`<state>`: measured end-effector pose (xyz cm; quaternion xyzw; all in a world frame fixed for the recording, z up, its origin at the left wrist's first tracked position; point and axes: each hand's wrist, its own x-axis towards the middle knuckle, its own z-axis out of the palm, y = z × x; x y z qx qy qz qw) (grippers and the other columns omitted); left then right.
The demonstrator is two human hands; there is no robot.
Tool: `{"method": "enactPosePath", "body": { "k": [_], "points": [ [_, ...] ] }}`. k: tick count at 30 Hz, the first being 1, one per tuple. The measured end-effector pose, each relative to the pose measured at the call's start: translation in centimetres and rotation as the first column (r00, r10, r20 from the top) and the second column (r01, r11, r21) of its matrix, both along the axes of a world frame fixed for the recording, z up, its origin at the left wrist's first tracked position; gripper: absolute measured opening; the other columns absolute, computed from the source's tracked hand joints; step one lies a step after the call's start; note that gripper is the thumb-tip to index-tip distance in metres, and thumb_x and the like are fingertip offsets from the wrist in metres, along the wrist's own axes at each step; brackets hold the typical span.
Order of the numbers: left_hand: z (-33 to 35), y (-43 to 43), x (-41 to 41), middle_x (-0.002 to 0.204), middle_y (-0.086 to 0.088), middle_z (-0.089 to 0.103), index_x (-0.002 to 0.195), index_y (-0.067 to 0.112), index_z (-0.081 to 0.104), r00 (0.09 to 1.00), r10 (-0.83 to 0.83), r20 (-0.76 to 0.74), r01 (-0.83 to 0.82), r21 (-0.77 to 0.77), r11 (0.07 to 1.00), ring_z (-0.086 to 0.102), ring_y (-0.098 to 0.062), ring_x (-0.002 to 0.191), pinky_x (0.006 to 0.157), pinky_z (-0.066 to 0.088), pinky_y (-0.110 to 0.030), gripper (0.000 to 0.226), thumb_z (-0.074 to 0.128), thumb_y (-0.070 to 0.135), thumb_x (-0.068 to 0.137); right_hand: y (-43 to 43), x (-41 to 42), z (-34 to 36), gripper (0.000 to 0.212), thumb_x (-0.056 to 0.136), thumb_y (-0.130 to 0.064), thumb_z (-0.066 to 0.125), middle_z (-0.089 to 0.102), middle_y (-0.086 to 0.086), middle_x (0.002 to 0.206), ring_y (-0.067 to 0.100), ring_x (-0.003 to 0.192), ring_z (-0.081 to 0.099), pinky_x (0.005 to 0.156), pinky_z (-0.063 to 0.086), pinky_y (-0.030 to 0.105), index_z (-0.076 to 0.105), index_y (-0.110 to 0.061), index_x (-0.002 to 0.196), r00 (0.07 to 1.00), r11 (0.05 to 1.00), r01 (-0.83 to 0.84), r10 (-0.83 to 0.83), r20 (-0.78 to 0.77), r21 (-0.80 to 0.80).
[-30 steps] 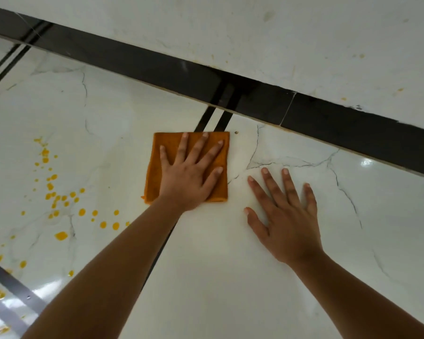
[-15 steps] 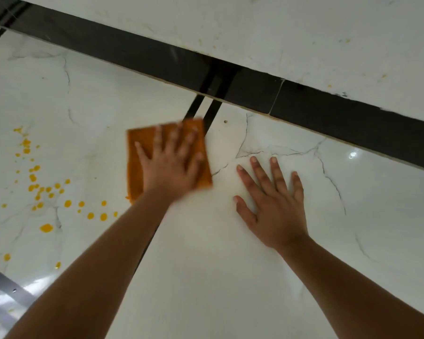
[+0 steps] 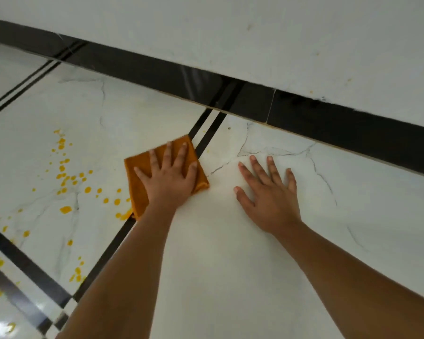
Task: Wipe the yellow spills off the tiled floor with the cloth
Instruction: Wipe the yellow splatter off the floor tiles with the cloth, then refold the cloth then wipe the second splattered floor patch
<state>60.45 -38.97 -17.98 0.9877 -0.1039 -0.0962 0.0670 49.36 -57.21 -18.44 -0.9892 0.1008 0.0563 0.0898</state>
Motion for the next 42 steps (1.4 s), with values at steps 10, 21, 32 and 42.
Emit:
{"method": "enactPosePath", "body": {
  "k": [10, 21, 32, 42],
  "points": [
    [-0.2, 1.4, -14.8, 0.156, 0.014, -0.011, 0.136, 0.052, -0.02, 0.977, -0.214, 0.009, 0.214, -0.015, 0.977, -0.02, -0.021, 0.141, 0.106, -0.015, -0.061, 0.057, 0.003, 0.067, 0.085, 2.9, -5.6, 2.7, 0.05, 0.099, -0.042, 0.032, 0.033, 0.005, 0.151, 0.024, 0.142, 0.022, 0.113, 0.019, 0.04, 0.036, -0.02, 0.143, 0.997, 0.983, -0.062, 0.054, 0.052, 0.174],
    [4.1, 5.2, -24.1, 0.155, 0.009, 0.016, 0.145, 0.04, -0.007, 0.955, -0.017, -0.296, -0.148, -0.527, 0.837, 0.002, -0.008, 0.142, 0.114, -0.011, -0.044, 0.071, 0.028, 0.035, 0.084, 10.8, -9.8, 5.1, 0.027, 0.092, -0.037, 0.055, 0.064, 0.006, 0.1, 0.028, 0.104, 0.055, 0.08, 0.04, 0.034, 0.065, -0.013, 0.1, 0.867, 0.735, 0.491, -0.363, -0.34, 0.468],
    [27.8, 7.5, -32.6, 0.098, 0.027, 0.049, 0.146, 0.032, 0.022, 0.79, 0.331, -0.516, -0.612, -0.634, 0.473, 0.041, 0.031, 0.083, 0.094, 0.034, -0.019, 0.05, 0.038, 0.029, 0.098, 13.4, -17.4, 28.9, 0.021, 0.089, -0.025, 0.062, 0.067, 0.003, 0.095, 0.02, 0.09, 0.064, 0.086, 0.051, 0.035, 0.06, -0.008, 0.101, 0.947, 0.616, 0.306, -0.117, -0.3, 0.726],
    [63.1, 14.4, -41.9, 0.148, 0.0, 0.034, 0.144, 0.023, 0.027, 0.622, 0.465, -0.63, -0.752, -0.647, 0.128, 0.031, -0.016, 0.136, 0.107, 0.025, -0.027, 0.048, 0.038, 0.032, 0.099, 21.7, -23.6, 66.6, 0.018, 0.091, -0.024, 0.06, 0.055, -0.003, 0.097, 0.014, 0.09, 0.053, 0.08, 0.042, 0.026, 0.054, -0.012, 0.103, 0.962, 0.673, 0.189, 0.02, -0.272, 0.715]
  ]
}}
